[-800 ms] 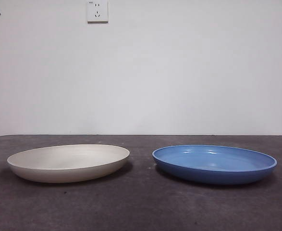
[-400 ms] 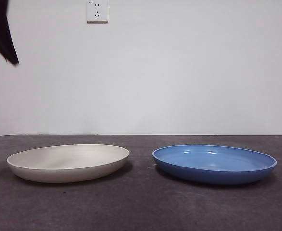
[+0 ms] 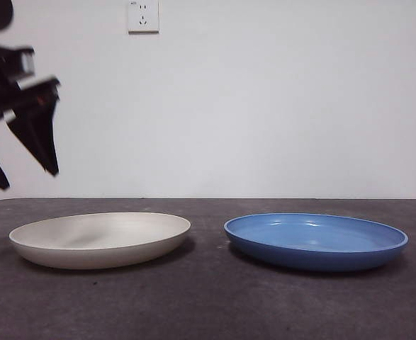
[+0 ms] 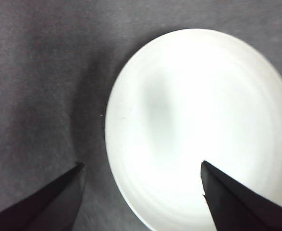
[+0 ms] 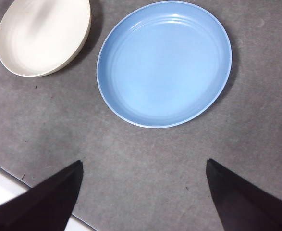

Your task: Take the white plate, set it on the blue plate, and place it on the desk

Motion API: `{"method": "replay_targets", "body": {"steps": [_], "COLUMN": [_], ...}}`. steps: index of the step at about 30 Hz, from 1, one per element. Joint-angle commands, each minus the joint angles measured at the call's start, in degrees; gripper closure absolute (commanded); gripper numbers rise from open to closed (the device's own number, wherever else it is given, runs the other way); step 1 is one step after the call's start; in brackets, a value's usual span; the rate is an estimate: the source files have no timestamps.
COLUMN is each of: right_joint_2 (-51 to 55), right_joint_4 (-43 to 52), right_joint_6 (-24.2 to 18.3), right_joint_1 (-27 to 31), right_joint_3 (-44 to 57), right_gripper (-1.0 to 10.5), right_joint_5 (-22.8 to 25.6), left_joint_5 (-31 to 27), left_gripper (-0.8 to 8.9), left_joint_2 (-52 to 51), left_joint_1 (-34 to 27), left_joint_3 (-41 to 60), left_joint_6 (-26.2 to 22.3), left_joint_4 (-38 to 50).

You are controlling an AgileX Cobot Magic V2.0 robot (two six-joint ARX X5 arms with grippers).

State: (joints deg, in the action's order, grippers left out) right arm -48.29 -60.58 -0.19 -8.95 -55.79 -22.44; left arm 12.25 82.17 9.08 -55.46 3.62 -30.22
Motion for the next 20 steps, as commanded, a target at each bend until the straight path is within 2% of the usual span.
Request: {"method": "replay_targets", "body": {"steps": [1, 13, 16, 20], "right_joint_2": [-0.31, -0.31, -0.31, -0.31], "right_joint_4": [0.57, 0.59, 0.59, 0.59], "right_joint_6": [-0.26, -0.26, -0.26, -0.28], "right_joint_1": [-0.15, -0.15, -0.15, -0.15], "right_joint_3": [-1.22, -1.22, -1.22, -1.22], "right_gripper": [5.4, 5.4, 5.4, 5.4], "right_joint_5": [-0.07, -0.04, -0.04, -0.04], "left_joint_5": [-0.46, -0.46, -0.46, -0.46], "left_gripper": [4.39, 4.48, 5.26, 5.51], "left_joint_2": [3.39, 11.63, 12.57, 13.44], "left_joint_1": [0.09, 0.0, -0.02, -0.02], "left_joint_3": [-1.49, -1.51, -1.51, -1.51], "left_joint_6": [0.09, 0.09, 0.09, 0.11], "left_joint_4": [2.21, 7.43, 7.89, 7.69]}}
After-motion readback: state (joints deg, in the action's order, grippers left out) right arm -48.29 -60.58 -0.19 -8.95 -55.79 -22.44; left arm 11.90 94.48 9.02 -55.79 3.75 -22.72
